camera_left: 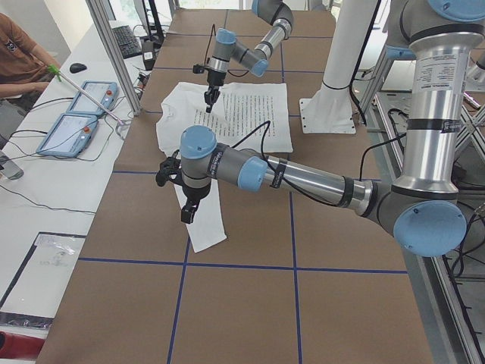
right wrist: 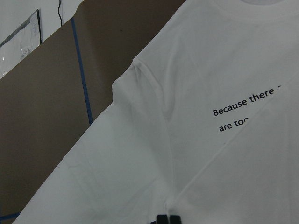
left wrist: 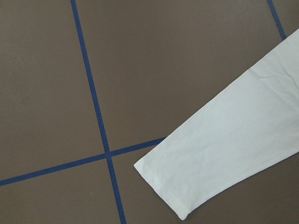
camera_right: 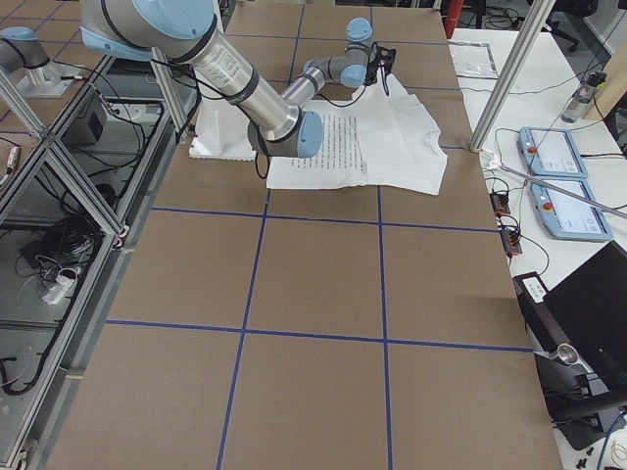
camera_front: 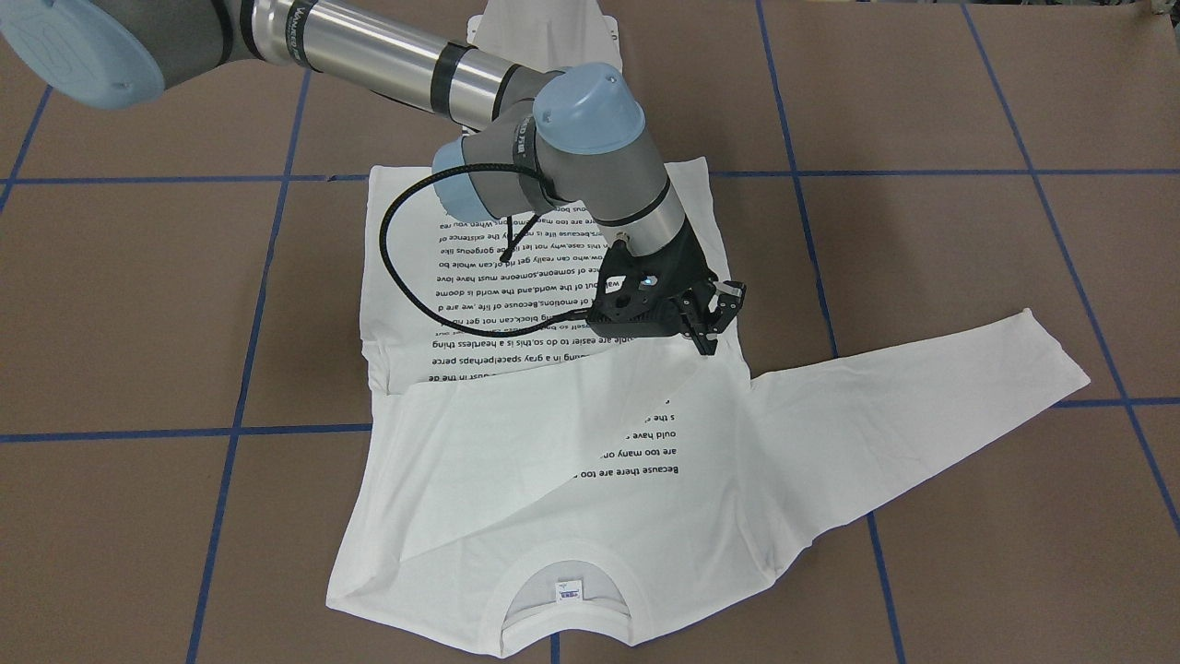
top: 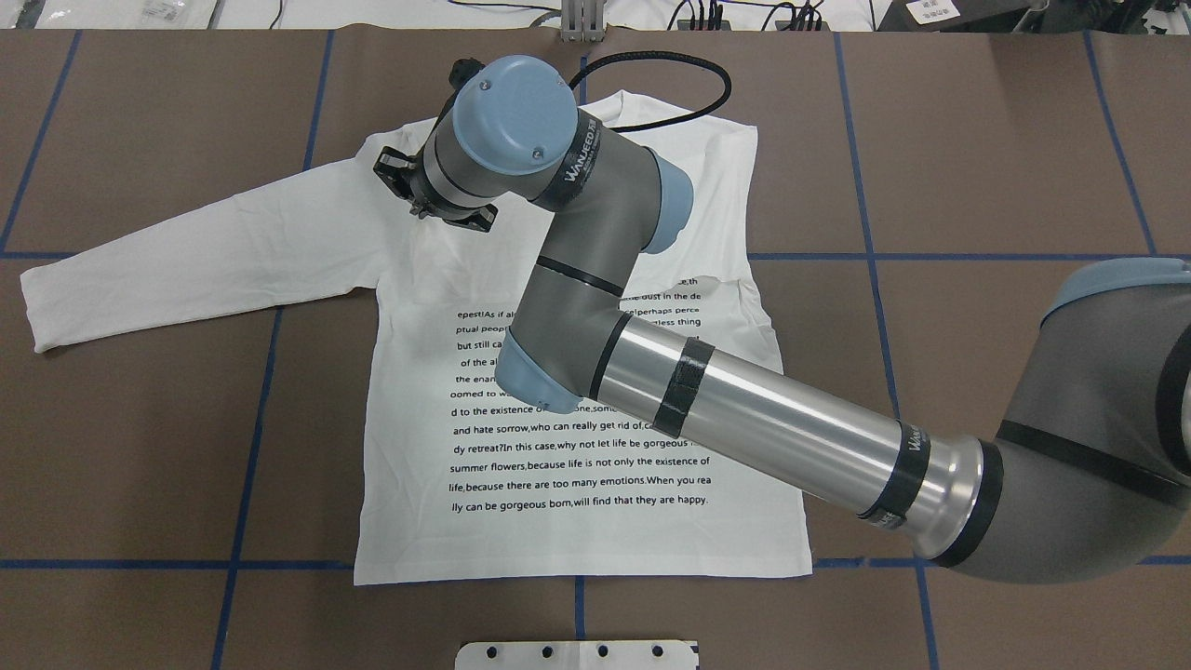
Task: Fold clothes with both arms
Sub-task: 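Carry the sleeve across the shirt body toward the collar with the right gripper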
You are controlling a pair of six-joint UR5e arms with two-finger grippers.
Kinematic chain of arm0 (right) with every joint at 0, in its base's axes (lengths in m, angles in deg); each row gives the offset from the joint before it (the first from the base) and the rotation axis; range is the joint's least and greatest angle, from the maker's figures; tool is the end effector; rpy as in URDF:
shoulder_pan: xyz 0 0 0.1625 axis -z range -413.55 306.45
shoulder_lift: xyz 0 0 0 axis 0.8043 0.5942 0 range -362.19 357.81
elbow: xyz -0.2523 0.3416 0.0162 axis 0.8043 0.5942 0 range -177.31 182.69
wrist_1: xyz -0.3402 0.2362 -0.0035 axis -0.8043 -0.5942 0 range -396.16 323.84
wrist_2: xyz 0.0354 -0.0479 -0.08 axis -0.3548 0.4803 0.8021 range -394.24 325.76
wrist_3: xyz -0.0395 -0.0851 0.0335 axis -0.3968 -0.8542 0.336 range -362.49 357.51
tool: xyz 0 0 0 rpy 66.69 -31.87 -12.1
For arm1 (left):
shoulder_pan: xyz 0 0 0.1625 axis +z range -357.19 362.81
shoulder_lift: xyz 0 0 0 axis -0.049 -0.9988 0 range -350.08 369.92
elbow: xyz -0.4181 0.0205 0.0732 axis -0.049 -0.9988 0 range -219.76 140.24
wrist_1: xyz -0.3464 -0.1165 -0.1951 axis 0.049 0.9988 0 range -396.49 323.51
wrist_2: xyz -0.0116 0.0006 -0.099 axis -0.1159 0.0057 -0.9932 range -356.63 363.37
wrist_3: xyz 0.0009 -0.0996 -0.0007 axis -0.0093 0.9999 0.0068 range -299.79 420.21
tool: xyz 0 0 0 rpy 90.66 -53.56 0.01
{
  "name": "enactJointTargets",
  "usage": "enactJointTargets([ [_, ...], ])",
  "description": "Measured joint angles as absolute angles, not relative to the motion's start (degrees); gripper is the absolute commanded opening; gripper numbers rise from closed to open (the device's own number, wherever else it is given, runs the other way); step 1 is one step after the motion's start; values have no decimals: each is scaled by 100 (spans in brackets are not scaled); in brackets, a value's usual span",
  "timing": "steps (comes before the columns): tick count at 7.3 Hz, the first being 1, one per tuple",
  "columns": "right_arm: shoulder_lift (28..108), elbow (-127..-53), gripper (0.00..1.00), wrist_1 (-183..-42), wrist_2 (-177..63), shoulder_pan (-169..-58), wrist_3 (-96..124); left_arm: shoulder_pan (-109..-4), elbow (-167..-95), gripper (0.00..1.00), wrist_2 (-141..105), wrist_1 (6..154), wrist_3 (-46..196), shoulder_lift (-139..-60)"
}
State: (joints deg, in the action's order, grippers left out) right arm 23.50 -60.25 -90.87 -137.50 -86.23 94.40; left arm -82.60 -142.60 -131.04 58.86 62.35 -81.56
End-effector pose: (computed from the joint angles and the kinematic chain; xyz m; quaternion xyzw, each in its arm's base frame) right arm -0.6284 -0.5344 0.0432 0.0404 -0.5936 0.2068 0.7767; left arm -0.0227 -0.5123 0.5236 0.1362 0.3810 0.0841 0.9106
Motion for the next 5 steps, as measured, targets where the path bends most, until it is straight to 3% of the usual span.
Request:
enactJointTargets([
  [1,2166,-5792,94,-9079,-13607,-8594,9731,-8257,-14255,100,-13108,5887,6246,-8156],
  [3,1753,-5286,99,-9075,-13252,-8449,10122,-8220,-14242,100,-13110,5887,6256,-8157],
  [5,1819,-5563,99,-9226,-13156,-8427,10387,-7888,-14220,100,-13108,5918,6334,-8180],
])
